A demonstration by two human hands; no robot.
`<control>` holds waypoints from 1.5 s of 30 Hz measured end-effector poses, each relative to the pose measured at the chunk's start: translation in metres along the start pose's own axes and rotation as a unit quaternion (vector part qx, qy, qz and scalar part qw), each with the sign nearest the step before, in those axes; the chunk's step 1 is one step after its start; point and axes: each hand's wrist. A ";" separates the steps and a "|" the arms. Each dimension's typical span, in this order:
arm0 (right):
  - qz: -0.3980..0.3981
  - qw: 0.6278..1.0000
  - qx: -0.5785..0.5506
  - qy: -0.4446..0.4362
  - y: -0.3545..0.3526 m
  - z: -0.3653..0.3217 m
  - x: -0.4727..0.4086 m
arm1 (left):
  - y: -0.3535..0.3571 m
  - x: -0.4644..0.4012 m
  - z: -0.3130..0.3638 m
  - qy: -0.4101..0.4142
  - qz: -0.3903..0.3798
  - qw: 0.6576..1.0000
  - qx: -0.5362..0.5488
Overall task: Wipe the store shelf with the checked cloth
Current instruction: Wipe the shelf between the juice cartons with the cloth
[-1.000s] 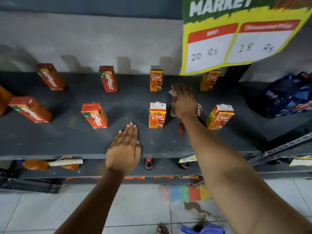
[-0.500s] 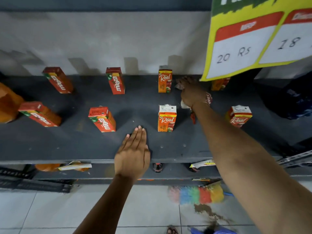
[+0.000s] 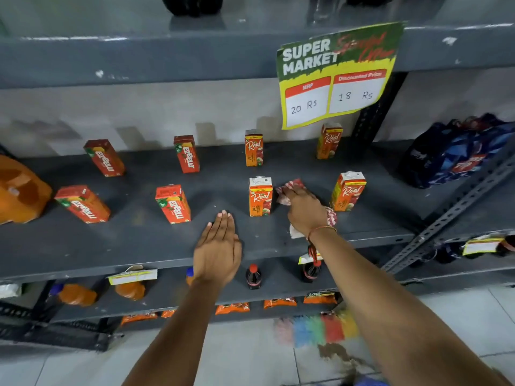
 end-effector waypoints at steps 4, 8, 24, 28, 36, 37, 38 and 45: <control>-0.028 0.999 0.013 0.017 -0.007 -0.007 0.030 | 0.000 0.000 -0.001 0.012 -0.024 1.000 -0.011; -0.056 0.998 0.015 0.029 -0.015 -0.020 0.066 | -0.001 0.002 -0.003 0.025 -0.029 0.999 0.008; -0.122 0.980 -0.157 -0.021 -0.025 -0.129 0.124 | -0.023 0.053 -0.119 0.057 -0.011 0.998 0.020; 0.004 0.984 -0.179 -0.018 0.010 -0.170 0.099 | -0.026 0.058 -0.169 0.008 0.007 1.000 0.019; 0.140 0.981 -0.136 0.015 0.038 -0.207 0.002 | -0.019 0.055 -0.225 -0.044 0.024 0.999 0.016; 0.141 0.982 -0.123 0.033 0.040 -0.207 -0.013 | -0.018 0.054 -0.226 -0.044 0.029 0.999 0.014; 0.138 0.983 -0.108 0.047 0.042 -0.207 -0.027 | -0.017 0.053 -0.226 -0.047 0.033 0.998 0.016; 0.017 0.999 0.022 0.019 0.081 -0.183 -0.117 | -0.008 0.049 -0.228 -0.059 0.060 0.995 0.049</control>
Point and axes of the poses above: each hand's wrist, its own x-axis away from the middle knuckle, its own y-axis out of the palm, z = x × y, and after that the axes turned 3 degrees about -x, right-handed
